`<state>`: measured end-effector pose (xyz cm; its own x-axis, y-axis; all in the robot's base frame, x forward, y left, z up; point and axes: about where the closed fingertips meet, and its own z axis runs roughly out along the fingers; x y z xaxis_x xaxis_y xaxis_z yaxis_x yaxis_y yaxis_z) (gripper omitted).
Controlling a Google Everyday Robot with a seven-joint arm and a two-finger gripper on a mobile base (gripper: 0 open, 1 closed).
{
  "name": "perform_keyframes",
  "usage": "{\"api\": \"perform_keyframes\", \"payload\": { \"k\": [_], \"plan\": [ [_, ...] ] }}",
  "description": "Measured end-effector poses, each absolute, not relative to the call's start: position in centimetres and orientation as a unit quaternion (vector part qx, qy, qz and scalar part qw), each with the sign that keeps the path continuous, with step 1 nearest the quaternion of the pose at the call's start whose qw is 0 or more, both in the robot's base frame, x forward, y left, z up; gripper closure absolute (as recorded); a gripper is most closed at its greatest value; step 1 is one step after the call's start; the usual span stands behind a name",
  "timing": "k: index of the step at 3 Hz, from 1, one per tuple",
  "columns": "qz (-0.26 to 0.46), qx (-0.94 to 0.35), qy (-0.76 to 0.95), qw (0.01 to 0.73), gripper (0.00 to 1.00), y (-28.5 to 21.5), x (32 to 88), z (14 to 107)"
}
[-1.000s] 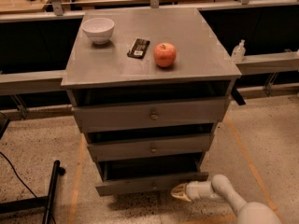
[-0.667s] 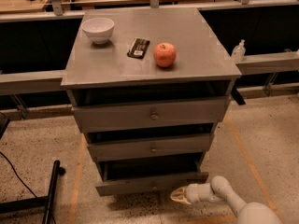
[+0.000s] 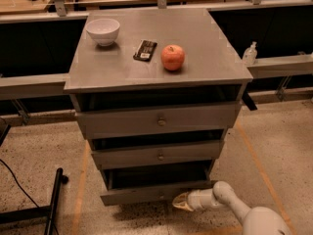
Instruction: Close bottom drawer
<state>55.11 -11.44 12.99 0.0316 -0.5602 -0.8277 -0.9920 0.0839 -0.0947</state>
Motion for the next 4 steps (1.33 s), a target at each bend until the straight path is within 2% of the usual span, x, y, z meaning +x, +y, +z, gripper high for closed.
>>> {"api": "perform_keyframes", "payload": {
  "k": [2,4],
  "plan": [
    [0.271,-0.623,0.624,0.387,1.00,-10.7,58.2,12.9],
    [0.251,-0.629,0.622,0.394,1.00,-12.4,60.0,13.6]
  ]
}}
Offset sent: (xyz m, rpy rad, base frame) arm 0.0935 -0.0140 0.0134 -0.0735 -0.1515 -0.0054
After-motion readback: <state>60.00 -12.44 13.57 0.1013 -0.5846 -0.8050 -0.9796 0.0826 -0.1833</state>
